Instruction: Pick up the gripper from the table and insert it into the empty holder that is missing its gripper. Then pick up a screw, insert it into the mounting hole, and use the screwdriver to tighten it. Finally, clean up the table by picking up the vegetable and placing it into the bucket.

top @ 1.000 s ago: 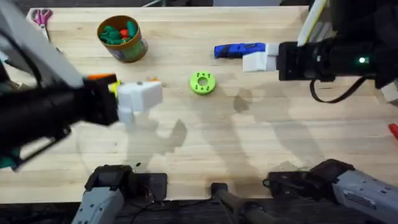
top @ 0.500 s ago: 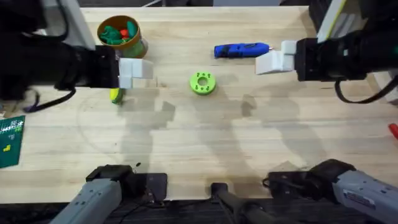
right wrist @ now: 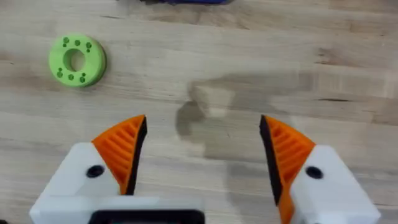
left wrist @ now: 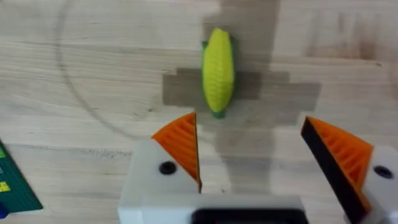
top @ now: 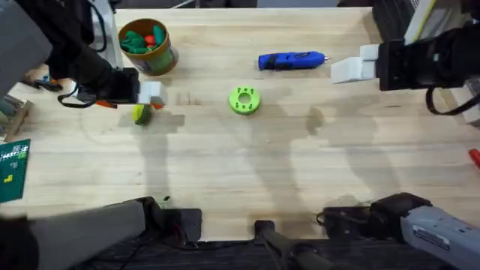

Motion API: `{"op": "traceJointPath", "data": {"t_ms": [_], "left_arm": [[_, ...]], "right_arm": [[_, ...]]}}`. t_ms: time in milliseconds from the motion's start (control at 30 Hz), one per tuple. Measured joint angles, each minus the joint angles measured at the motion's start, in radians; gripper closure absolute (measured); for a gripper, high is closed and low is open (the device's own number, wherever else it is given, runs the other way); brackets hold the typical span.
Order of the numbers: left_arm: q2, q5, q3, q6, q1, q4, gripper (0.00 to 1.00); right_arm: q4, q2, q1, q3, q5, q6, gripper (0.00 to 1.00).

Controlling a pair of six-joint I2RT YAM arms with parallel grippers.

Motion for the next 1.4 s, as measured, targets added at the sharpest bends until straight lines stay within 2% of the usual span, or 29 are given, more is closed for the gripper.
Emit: {"op": "traceJointPath", "data": {"t_ms": [100, 200, 400, 533, 600, 633, 667, 700, 833, 867, 1100, 1267, 1400], "left_arm": [[0.062, 0.002, 0.000, 0.010, 0.038, 0.039, 0.015], [0.120, 0.005, 0.000, 0.015, 0.053, 0.078, 0.015], [0.236, 0.008, 0.000, 0.020, 0.054, 0.173, 0.015], [0.293, 0.009, 0.000, 0.021, 0.054, 0.205, 0.010], [0.310, 0.018, 0.001, 0.022, 0.054, 0.212, 0.039], [0.310, 0.021, 0.003, 0.022, 0.054, 0.212, 0.073], [0.310, 0.022, 0.004, 0.025, 0.054, 0.213, 0.162], [0.311, 0.026, 0.004, 0.020, 0.054, 0.214, 0.280], [0.310, 0.026, 0.012, 0.026, 0.054, 0.214, 0.916], [0.310, 0.025, 0.014, 0.028, 0.054, 0.215, 0.971], [0.312, 0.034, 0.015, 0.041, 0.054, 0.212, 0.978], [0.311, 0.168, 0.035, 0.047, 0.057, 0.157, 0.978], [0.290, 0.273, 0.123, 0.048, 0.056, 0.122, 0.978]], "right_arm": [[0.001, 0.000, 0.000, 0.000, 0.001, -0.013, 0.008], [0.001, 0.000, 0.000, 0.000, 0.001, -0.021, 0.007], [0.001, 0.000, 0.000, 0.000, 0.001, -0.026, 0.008], [0.001, 0.000, 0.000, 0.000, 0.001, -0.026, 0.008], [0.001, 0.000, 0.000, 0.000, 0.001, -0.028, 0.008], [0.001, 0.000, 0.000, 0.000, 0.001, -0.028, 0.007], [0.000, 0.000, 0.000, 0.000, 0.001, -0.028, 0.007], [0.000, 0.000, 0.000, 0.000, 0.001, -0.028, 0.008], [0.001, 0.000, 0.000, 0.000, 0.001, -0.029, 0.008], [0.000, 0.000, 0.000, 0.000, 0.001, -0.029, 0.008], [0.001, 0.000, 0.000, 0.000, 0.001, -0.029, 0.007], [0.001, 0.000, 0.000, 0.000, 0.001, -0.028, 0.008], [0.001, 0.000, 0.000, 0.000, 0.001, -0.029, 0.008]]}}
